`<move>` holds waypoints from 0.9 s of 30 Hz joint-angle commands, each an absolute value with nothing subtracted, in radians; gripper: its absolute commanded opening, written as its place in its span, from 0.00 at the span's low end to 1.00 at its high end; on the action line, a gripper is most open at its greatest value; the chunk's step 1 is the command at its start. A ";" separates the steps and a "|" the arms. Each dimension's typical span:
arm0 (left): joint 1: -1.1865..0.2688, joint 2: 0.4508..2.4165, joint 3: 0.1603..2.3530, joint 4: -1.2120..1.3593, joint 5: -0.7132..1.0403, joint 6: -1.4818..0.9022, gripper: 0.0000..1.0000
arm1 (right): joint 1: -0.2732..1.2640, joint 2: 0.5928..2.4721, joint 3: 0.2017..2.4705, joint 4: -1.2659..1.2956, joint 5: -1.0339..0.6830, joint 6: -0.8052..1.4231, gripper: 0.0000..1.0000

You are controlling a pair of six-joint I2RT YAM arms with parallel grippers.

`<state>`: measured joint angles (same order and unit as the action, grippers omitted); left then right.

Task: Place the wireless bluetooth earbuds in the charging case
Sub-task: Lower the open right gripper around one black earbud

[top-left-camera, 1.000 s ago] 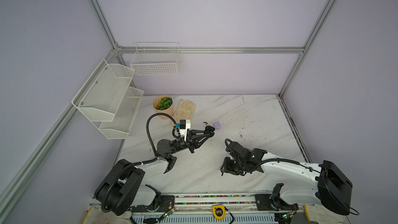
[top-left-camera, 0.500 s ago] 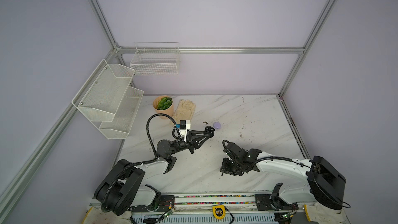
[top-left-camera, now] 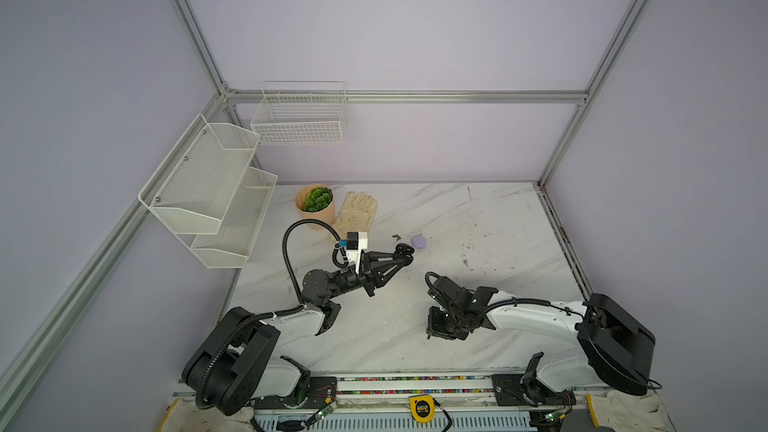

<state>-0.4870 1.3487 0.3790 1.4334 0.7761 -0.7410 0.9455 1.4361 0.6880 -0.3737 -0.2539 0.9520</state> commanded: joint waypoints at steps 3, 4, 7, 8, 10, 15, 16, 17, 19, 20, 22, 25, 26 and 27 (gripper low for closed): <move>-0.489 1.350 0.354 1.503 0.761 -0.736 0.00 | 0.951 1.460 0.722 -0.391 -0.234 0.936 0.23; -0.489 1.351 0.354 1.503 0.762 -0.735 0.00 | 0.951 1.462 0.725 -0.395 -0.231 0.933 0.22; -0.489 1.355 0.356 1.503 0.762 -0.738 0.00 | 0.951 1.460 0.733 -0.406 -0.224 0.927 0.20; -0.489 1.356 0.355 1.503 0.762 -0.738 0.00 | 0.951 1.459 0.734 -0.408 -0.224 0.925 0.19; -0.489 1.359 0.356 1.502 0.761 -0.739 0.00 | 0.952 1.460 0.737 -0.413 -0.220 0.921 0.19; -0.488 1.364 0.360 1.502 0.761 -0.746 0.00 | 0.951 1.480 0.762 -0.439 -0.209 0.900 0.20; -0.488 1.362 0.359 1.503 0.762 -0.746 0.00 | 0.952 1.484 0.770 -0.452 -0.201 0.893 0.20; -0.489 1.361 0.357 1.502 0.762 -0.746 0.00 | 0.951 1.487 0.778 -0.468 -0.193 0.889 0.21; -0.488 1.358 0.357 1.502 0.761 -0.744 0.00 | 0.952 1.489 0.793 -0.501 -0.173 0.880 0.22; -0.488 1.357 0.356 1.502 0.759 -0.744 0.00 | 0.951 1.487 0.796 -0.511 -0.168 0.878 0.22; -0.488 1.358 0.356 1.502 0.757 -0.744 0.00 | 0.952 1.484 0.804 -0.527 -0.159 0.873 0.23; -0.488 1.358 0.355 1.503 0.757 -0.746 0.00 | 0.952 1.489 0.810 -0.542 -0.153 0.866 0.25; -0.488 1.358 0.355 1.503 0.757 -0.746 0.00 | 0.951 1.491 0.813 -0.545 -0.150 0.864 0.26; -0.489 1.358 0.355 1.502 0.757 -0.746 0.00 | 0.952 1.494 0.813 -0.547 -0.150 0.862 0.27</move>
<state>-0.4870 1.3628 0.3790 1.4330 0.7696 -0.7414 0.9455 1.4853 0.7948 -0.4870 -0.1810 0.8696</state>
